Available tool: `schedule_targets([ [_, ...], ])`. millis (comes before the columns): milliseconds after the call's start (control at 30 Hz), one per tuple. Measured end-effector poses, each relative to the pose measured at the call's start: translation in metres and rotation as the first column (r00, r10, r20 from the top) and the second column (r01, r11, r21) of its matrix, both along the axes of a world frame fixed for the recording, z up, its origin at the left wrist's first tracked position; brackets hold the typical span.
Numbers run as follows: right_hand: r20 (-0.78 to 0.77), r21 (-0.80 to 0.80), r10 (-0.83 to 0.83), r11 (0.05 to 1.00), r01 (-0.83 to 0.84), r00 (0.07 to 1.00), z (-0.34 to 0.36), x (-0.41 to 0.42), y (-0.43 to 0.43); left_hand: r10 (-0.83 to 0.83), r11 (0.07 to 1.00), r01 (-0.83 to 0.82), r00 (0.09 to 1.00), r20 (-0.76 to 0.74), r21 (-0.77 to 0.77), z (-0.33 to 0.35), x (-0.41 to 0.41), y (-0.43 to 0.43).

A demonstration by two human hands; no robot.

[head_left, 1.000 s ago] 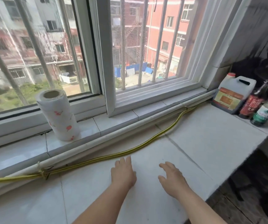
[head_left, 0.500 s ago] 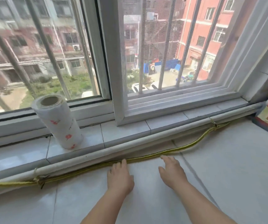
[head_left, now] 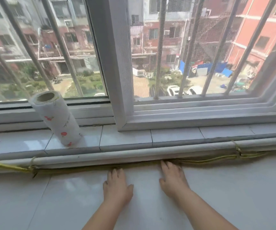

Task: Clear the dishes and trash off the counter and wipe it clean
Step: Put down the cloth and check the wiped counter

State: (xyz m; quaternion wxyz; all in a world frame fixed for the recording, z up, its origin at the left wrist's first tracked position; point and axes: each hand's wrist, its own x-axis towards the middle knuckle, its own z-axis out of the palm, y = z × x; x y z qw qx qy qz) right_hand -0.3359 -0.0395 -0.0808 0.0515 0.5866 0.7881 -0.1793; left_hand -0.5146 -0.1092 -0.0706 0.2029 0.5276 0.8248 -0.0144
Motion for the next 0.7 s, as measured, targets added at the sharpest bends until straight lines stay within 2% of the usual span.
schedule_targets([
  [100,-0.13,0.055,-0.051,0.997,0.058,0.99,-0.004,0.018,-0.003,0.062,0.996,-0.062,0.998,0.004,-0.057,0.001,-0.005,0.013],
  [267,-0.355,0.128,-0.336,0.907,0.402,0.872,-0.01,0.066,-0.002,0.111,0.991,-0.111,0.994,0.004,-0.076,-0.001,0.003,0.02],
  [333,-0.336,0.13,-0.392,0.881,0.454,0.857,-0.011,0.078,0.003,0.127,0.99,-0.127,0.992,-0.006,-0.063,-0.003,0.007,0.018],
  [600,-0.04,0.047,-0.351,0.934,0.353,0.935,0.002,0.073,0.047,0.164,0.985,-0.166,0.986,-0.038,-0.042,-0.007,0.012,0.02],
  [700,-0.034,0.063,-0.361,0.93,0.362,0.932,0.0,0.075,0.044,0.16,0.985,-0.161,0.987,-0.031,-0.057,-0.004,0.006,0.026],
])
